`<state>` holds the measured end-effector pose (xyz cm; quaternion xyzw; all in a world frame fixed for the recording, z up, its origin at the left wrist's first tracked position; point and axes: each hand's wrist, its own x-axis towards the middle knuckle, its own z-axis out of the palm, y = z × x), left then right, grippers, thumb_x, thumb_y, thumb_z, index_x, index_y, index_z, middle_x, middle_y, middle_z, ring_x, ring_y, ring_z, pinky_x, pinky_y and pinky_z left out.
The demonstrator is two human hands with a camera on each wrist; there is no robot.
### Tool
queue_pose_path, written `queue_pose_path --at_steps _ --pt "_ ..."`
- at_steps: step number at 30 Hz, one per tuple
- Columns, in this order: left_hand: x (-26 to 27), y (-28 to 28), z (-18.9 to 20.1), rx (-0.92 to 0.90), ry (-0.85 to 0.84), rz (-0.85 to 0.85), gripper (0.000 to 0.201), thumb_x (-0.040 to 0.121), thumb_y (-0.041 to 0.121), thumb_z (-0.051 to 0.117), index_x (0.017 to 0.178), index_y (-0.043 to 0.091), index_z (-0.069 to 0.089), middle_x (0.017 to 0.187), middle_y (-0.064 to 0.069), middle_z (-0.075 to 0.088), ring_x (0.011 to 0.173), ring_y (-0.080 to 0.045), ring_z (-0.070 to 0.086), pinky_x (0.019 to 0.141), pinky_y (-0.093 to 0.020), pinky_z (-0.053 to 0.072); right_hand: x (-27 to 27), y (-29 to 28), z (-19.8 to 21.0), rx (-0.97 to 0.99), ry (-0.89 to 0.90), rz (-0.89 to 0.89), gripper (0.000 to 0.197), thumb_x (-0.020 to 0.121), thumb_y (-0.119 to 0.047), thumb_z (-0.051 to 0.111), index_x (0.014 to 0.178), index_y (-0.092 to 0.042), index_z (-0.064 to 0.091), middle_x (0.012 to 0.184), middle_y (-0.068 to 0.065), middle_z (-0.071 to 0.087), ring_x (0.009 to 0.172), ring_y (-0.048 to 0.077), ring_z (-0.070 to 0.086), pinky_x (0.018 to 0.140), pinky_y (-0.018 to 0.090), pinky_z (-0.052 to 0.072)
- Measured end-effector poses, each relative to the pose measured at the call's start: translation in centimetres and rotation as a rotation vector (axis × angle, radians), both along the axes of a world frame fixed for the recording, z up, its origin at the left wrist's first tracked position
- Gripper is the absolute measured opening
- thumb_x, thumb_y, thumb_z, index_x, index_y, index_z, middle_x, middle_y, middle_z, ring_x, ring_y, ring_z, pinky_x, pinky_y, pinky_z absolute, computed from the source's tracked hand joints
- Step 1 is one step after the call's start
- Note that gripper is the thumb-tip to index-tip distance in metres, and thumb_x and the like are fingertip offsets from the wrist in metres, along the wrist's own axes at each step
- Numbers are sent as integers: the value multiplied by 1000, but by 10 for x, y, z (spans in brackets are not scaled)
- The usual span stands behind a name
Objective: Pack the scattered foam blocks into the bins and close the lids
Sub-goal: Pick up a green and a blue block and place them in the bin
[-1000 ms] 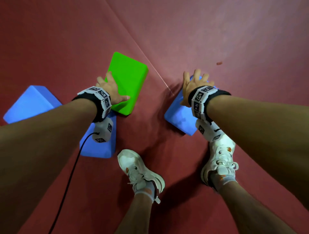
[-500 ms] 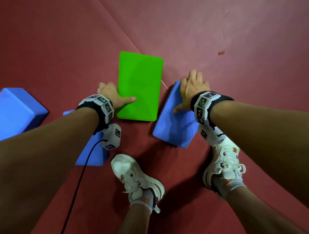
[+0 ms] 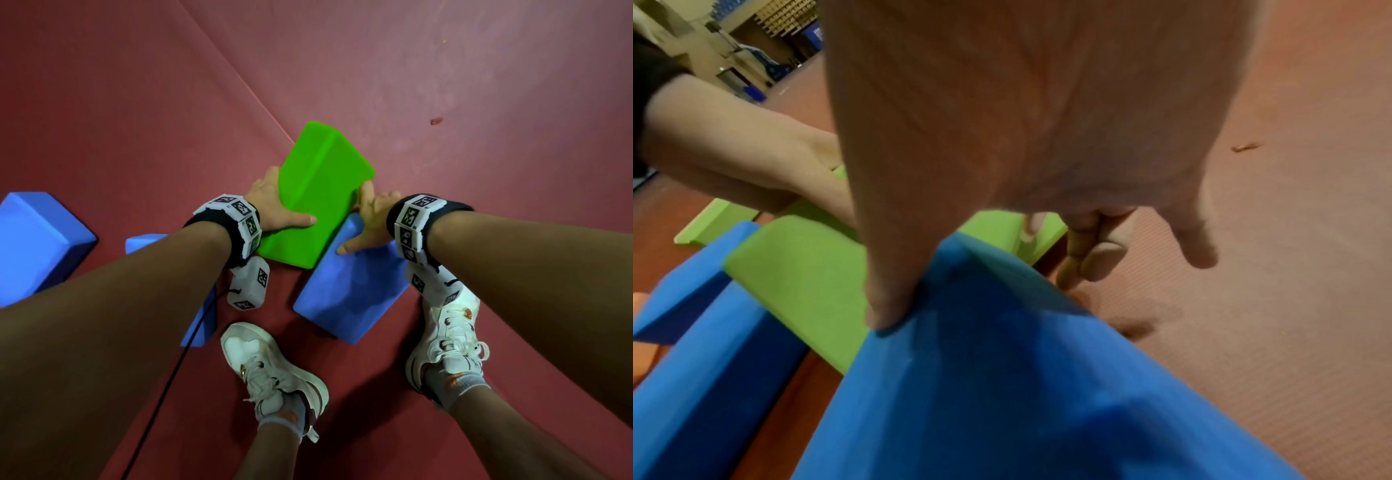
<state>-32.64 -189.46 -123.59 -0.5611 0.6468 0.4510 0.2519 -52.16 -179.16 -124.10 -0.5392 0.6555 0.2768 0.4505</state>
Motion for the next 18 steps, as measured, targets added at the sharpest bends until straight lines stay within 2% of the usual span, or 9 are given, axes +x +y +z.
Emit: queue_pose_path --at_steps 2,5,7,9,12,14,16,18 --pt "0 5 1 -32 -2 13 114 41 73 80 132 24 32 122 -8 55 112 -29 56 97 -47 48 3 -1 7 69 -17 46 121 60 -92 57 138 -2 33 125 17 55 115 36 55 100 45 44" --pt "-1 14 13 -82 -25 6 108 50 62 86 128 20 24 114 -11 57 105 -32 57 93 -46 48 5 2 20 102 -13 57 107 66 -91 52 133 -9 49 129 18 51 120 36 49 103 43 41" --pt "-1 17 28 -130 -95 -44 105 49 58 87 123 17 25 112 -11 56 105 -33 54 90 -44 46 6 8 31 66 23 38 110 59 -93 55 132 -10 47 127 18 43 116 38 49 104 47 41" --pt "-2 15 47 -165 -152 -73 100 50 54 88 120 15 29 107 -10 56 104 -35 55 85 -41 44 4 10 47 13 21 -11 113 59 -89 62 133 -6 41 128 17 41 115 38 51 104 47 42" --pt "0 8 84 -202 -238 -82 88 61 54 84 117 6 36 105 -15 58 103 -39 59 75 -38 43 -2 2 83 -32 -8 -34 99 66 -71 74 128 -4 35 119 14 54 110 34 59 94 43 47" --pt "5 4 106 -229 -288 -116 86 66 62 76 120 7 37 113 -18 59 105 -40 60 80 -41 46 -8 -11 107 -75 -1 -2 87 64 -62 77 120 -11 36 111 11 58 100 31 62 85 41 49" --pt "14 1 126 -231 -322 -124 86 68 66 73 124 13 35 118 -17 57 108 -41 59 87 -44 49 -13 -25 132 -126 22 30 77 57 -58 75 107 -17 33 103 6 57 87 27 59 77 38 48" --pt "23 1 149 -207 -358 -78 88 68 67 71 129 17 32 122 -17 53 111 -41 57 86 -45 48 -14 -39 158 -150 36 80 70 60 -53 76 101 -19 30 97 4 51 89 28 59 74 37 46"
